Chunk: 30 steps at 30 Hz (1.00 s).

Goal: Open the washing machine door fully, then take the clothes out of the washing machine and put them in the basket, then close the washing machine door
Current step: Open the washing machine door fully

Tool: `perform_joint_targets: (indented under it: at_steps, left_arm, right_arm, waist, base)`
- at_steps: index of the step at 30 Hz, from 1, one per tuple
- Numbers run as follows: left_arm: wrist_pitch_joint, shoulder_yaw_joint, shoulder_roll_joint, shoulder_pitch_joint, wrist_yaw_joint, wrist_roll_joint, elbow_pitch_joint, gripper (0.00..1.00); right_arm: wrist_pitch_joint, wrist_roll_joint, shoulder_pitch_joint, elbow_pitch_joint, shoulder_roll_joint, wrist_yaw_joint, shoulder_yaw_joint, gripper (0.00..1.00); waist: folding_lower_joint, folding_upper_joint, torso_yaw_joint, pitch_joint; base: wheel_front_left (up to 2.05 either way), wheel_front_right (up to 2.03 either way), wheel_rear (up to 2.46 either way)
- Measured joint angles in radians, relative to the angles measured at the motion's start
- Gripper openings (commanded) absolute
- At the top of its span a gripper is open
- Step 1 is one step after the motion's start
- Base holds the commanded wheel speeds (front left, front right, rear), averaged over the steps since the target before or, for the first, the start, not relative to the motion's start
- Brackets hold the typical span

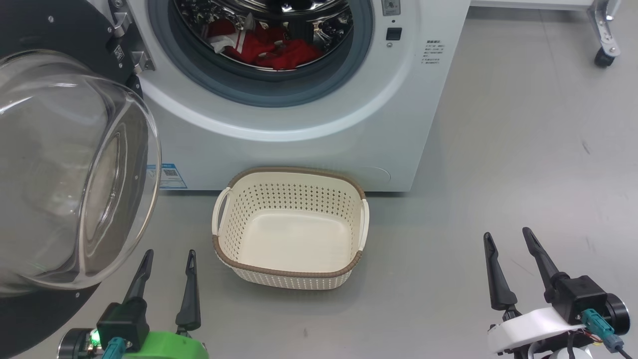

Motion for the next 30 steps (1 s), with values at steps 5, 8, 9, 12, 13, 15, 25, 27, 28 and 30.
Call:
perform_joint_targets:
  at_steps: [5,8,9,12,13,15,25,27,28,30]
  left_arm:
    - [0.000,0.006,0.000,0.010,0.005,0.007,0.004,1.00]
    - [0.000,0.012,0.000,0.013,0.013,0.007,0.009,1.00]
    - [0.000,0.015,0.000,0.013,0.013,0.007,0.010,1.00]
    - [0.000,0.014,0.000,0.013,0.013,0.007,0.016,1.00]
    - [0.000,0.011,0.000,0.013,0.013,0.007,0.021,1.00]
    - [0.006,0.001,0.000,0.014,0.013,0.007,0.024,1.00]
    - [0.027,-0.018,-0.001,0.014,0.013,0.007,0.035,1.00]
    - [0.028,-0.019,-0.001,0.014,0.013,0.007,0.035,1.00]
    - [0.028,-0.019,-0.001,0.014,0.013,0.007,0.035,1.00]
    - [0.034,-0.021,-0.001,0.014,0.013,0.007,0.035,1.00]
  right_arm:
    - [0.000,0.000,0.002,0.002,0.007,-0.002,0.000,1.00]
    - [0.000,0.000,0.003,0.003,0.008,-0.003,-0.001,1.00]
    - [0.000,0.000,0.004,0.003,0.008,-0.003,-0.002,1.00]
    - [0.000,0.000,0.009,0.003,0.008,-0.004,-0.006,1.00]
    - [0.000,0.000,0.011,0.003,0.008,-0.004,-0.009,1.00]
    - [0.000,0.000,0.017,0.000,0.009,-0.012,-0.014,1.00]
    - [0.000,0.000,0.023,-0.004,0.012,-0.013,-0.024,1.00]
    - [0.000,0.000,0.023,-0.005,0.014,-0.013,-0.024,1.00]
    - [0.000,0.000,0.024,-0.006,0.014,-0.013,-0.024,1.00]
    - [0.000,0.000,0.024,-0.007,0.014,-0.013,-0.024,1.00]
  waist:
    - [0.0000,0.0000,-0.028,-0.012]
    - [0.0000,0.0000,-0.048,-0.020]
    - [0.0000,0.0000,-0.054,-0.022]
    - [0.0000,0.0000,-0.072,-0.028]
    - [0.0000,0.0000,-0.077,-0.030]
    - [0.0000,0.0000,-0.084,-0.035]
    - [0.0000,0.0000,-0.087,-0.042]
    - [0.0000,0.0000,-0.085,-0.041]
    - [0.0000,0.0000,-0.084,-0.041]
    - [0.0000,0.0000,-0.082,-0.041]
  base:
    - [0.00,0.00,0.00]
    - [0.00,0.00,0.00]
    - [0.00,0.00,0.00]
    - [0.00,0.00,0.00]
    - [0.00,0.00,0.00]
    - [0.00,0.00,0.00]
    - [0.00,0.00,0.00]
    - [0.00,0.00,0.00]
    - [0.00,0.00,0.00]
    - [0.00,0.00,0.00]
